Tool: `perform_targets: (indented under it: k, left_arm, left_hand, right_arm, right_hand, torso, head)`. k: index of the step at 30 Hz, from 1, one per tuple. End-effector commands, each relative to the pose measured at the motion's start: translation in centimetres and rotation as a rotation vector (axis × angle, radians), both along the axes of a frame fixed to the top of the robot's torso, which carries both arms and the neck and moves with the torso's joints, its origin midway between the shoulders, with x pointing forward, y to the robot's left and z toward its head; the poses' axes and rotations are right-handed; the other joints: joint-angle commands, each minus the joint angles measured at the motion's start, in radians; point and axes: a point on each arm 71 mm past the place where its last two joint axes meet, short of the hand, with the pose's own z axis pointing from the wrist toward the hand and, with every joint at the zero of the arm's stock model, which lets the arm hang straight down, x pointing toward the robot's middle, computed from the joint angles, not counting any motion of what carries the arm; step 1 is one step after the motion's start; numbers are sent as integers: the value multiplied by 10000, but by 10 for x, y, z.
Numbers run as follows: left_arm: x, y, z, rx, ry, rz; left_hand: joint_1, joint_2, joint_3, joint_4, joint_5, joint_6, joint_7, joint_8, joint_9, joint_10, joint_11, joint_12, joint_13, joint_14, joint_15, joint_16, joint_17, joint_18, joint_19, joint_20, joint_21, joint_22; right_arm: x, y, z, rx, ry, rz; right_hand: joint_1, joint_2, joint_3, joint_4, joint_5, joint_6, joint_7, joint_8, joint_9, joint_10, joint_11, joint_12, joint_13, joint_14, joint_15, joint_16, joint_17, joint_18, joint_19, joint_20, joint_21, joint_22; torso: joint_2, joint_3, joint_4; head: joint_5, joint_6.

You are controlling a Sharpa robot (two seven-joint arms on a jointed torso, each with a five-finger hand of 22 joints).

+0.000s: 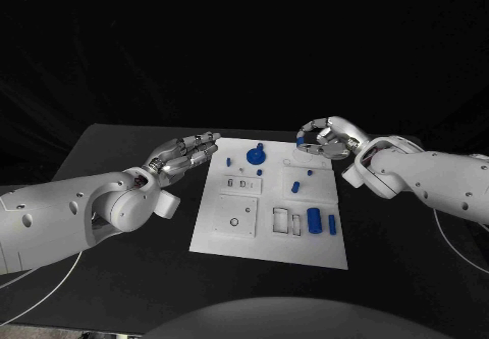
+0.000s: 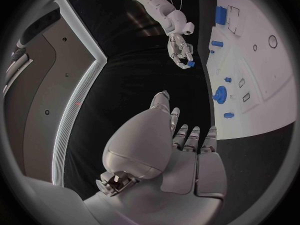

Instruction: Assemble the parts on the task board

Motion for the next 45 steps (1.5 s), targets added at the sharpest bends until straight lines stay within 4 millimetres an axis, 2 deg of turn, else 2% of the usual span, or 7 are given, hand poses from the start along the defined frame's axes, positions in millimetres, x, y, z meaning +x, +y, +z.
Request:
perform_targets:
  k: [1,3,10,17,32,45]
  left_arm:
    - [0,-4,1,-113,-46,-234]
    - [0,-5,1,-120,-45,-253]
    - [1,-4,1,-93,-64,-196]
    - [1,-4,1,-89,-73,-189]
    - [2,-7,0,-108,-82,-252]
    - [2,-8,0,-115,-100,-284]
  left_hand:
    - [74,-9,63,24,39,-1,60,31,9,2,58,44,16,-11,53,49,15,156,18,68,56,-136]
    - [74,-9,63,24,39,-1,60,31,9,2,58,44,16,-11,53,49,15,156,18,68,56,-136]
    - [74,-9,63,24,39,-1,60,31,9,2,58,44,16,-11,53,49,15,156,18,68,56,-136]
    - [74,-9,63,24,39,-1,60,31,9,2,58,44,16,-11,53,49,15,156,18,68,56,-136]
    - [74,-9,63,24,39,-1,60,31,9,2,58,44,16,-11,53,49,15,156,18,68,56,-136]
    - [90,-3,81,24,47,-8,61,31,9,2,60,45,16,-11,51,49,15,155,20,69,57,-135]
  right_arm:
    - [-3,25,0,77,494,625]
    - [-3,38,0,64,564,916]
    - [-12,89,-4,-480,543,2064]
    - [-18,116,-12,-1114,555,2234]
    - [-26,132,-42,-1775,821,2135]
    - [-24,134,-54,-1889,917,1960]
  right_hand:
    - [24,120,1,-88,-43,189,-60,95,-2,1060,81,-12,2622,1043,66,35,2631,-8,646,82,-74,2459]
    - [16,113,-11,-89,-75,222,-47,100,-20,1060,94,-12,2622,1043,75,35,2631,1,617,89,-102,2446]
    - [-37,71,-81,-93,-327,285,-5,10,-200,1060,146,-12,2622,1043,122,35,2631,19,561,138,-157,2423]
    - [-16,-16,-119,-169,-391,334,44,-74,-337,1060,217,-12,2622,1043,170,35,2631,57,437,176,-280,2371]
    - [1,-85,-144,-267,-347,437,104,-161,-498,1060,322,-12,2622,1043,256,35,2631,92,327,245,-392,2323]
    - [-16,-105,-158,-294,-316,462,135,-205,-567,1060,360,-12,2622,1043,292,35,2631,105,285,277,-435,2305]
  torso:
    - [-4,0,16]
    - [9,12,9]
    - [20,8,3]
    - [14,-2,-3]
    - [18,3,-7]
    - [7,1,5]
  head:
    - [13,15]
    - [51,39]
    - [140,24]
    - [127,-9]
    - [161,-59]
    - [158,-118]
